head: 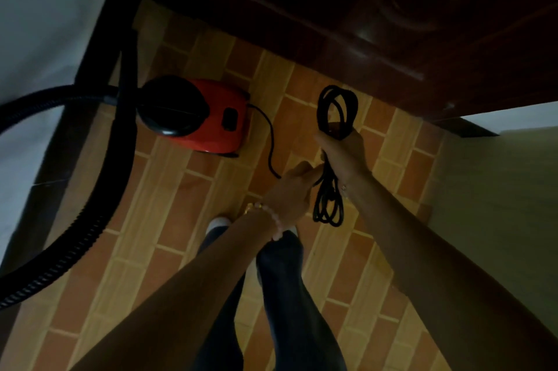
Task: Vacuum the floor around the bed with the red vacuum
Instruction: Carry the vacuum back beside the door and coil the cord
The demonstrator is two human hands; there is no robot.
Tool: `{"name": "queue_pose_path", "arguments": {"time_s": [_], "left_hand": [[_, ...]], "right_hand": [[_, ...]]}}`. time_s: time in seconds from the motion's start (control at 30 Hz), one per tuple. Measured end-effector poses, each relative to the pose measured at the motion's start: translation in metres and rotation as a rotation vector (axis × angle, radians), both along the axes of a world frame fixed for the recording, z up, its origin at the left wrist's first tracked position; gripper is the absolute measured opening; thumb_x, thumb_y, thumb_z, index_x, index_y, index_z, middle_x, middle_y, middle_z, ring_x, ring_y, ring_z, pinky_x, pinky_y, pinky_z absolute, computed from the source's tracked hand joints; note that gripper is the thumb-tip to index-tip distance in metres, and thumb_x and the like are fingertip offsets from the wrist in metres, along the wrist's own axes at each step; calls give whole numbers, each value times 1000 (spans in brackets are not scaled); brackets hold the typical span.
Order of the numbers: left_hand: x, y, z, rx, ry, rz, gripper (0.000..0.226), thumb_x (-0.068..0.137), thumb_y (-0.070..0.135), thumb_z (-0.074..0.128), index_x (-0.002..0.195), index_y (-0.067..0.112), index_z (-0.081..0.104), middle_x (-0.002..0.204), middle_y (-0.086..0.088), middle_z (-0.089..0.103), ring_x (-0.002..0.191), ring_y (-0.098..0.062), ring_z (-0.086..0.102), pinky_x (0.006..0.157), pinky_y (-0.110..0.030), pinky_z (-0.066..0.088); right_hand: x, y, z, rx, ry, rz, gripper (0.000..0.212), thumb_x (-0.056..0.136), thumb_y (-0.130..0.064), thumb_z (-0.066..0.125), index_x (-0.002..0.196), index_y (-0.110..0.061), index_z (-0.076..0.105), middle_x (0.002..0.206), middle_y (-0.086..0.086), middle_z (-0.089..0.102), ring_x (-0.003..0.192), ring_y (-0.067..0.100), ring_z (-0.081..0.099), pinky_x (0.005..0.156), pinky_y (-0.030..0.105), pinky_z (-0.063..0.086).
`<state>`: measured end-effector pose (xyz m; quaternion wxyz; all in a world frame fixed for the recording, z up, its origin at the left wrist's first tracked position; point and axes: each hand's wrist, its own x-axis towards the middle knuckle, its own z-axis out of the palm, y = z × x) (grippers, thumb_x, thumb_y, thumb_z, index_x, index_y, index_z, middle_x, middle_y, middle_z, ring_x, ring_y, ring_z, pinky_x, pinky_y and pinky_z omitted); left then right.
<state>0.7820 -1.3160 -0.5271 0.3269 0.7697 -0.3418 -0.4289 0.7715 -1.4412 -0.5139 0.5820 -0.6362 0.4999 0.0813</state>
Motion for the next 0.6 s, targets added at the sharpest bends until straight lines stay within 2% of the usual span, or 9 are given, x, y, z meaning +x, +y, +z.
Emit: {"name": "queue_pose_path", "arguments": {"time_s": [0.07, 0.13, 0.2, 0.23, 0.3, 0.37, 0.43, 0.53, 0.6], "left_hand": [[-1, 9, -14, -11, -21, -34, 54, 90, -9, 38, 141, 11, 43, 124, -14, 49, 111, -29, 48, 96, -39, 40], [2, 22, -29, 1, 0, 76, 46, 91, -9, 38, 128, 10, 57, 129, -7, 49, 118, -21, 47, 98, -22, 37], [12, 34, -44, 90, 18, 420, 37, 91, -7, 38, 112, 7, 65, 126, -1, 51, 108, -12, 51, 78, -4, 36], [18, 37, -53, 141, 71, 618, 33, 93, -4, 39, 112, 7, 63, 124, -2, 52, 102, -11, 53, 71, -3, 37], [30, 35, -76, 247, 302, 867, 32, 96, 9, 44, 127, 10, 52, 129, -8, 52, 108, -19, 54, 77, -13, 38], [34, 25, -99, 403, 586, 840, 46, 96, 23, 50, 139, 11, 38, 129, -6, 49, 116, -26, 50, 86, -28, 37], [32, 18, -119, 477, 747, 729, 45, 94, 28, 56, 131, 9, 40, 108, 0, 52, 107, -23, 53, 94, -30, 42], [20, 16, -153, 518, 669, 401, 46, 94, 16, 54, 135, -2, 42, 130, -9, 51, 127, -30, 46, 109, -39, 38], [18, 17, -166, 533, 599, 292, 42, 95, 12, 51, 136, 5, 43, 140, -14, 46, 128, -31, 45, 108, -45, 39]], "right_hand": [[-2, 2, -15, -18, -16, -4, 22, 86, -6, 56, 66, 0, 50, 60, 8, 47, 53, 18, 47, 59, 34, 40], [-3, 1, -27, 20, -29, -87, 22, 89, -5, 54, 69, 2, 57, 58, 8, 54, 50, 15, 55, 57, 30, 47], [-6, -3, -36, 75, -5, -193, 24, 91, -9, 56, 67, -9, 57, 53, 2, 52, 43, 12, 50, 51, 28, 44], [-8, -6, -41, 101, 16, -236, 27, 91, -10, 56, 65, -12, 54, 48, -2, 48, 40, 12, 46, 50, 28, 41], [-14, -12, -53, 163, 28, -288, 32, 92, -11, 55, 62, -14, 48, 40, -8, 41, 36, 10, 39, 46, 27, 36], [-16, -17, -66, 221, 7, -329, 32, 93, -9, 55, 63, -15, 45, 37, -10, 37, 33, 8, 35, 42, 24, 33], [-14, -18, -78, 262, 1, -347, 29, 92, -8, 56, 66, -14, 45, 36, -10, 35, 31, 7, 33, 40, 21, 31], [-6, -16, -99, 259, 45, -324, 23, 91, -13, 60, 70, -12, 51, 36, -9, 36, 31, 7, 35, 42, 22, 33], [6, -13, -116, 219, 99, -325, 26, 88, -18, 65, 66, -11, 54, 37, -7, 40, 35, 10, 39, 47, 25, 38]]}}
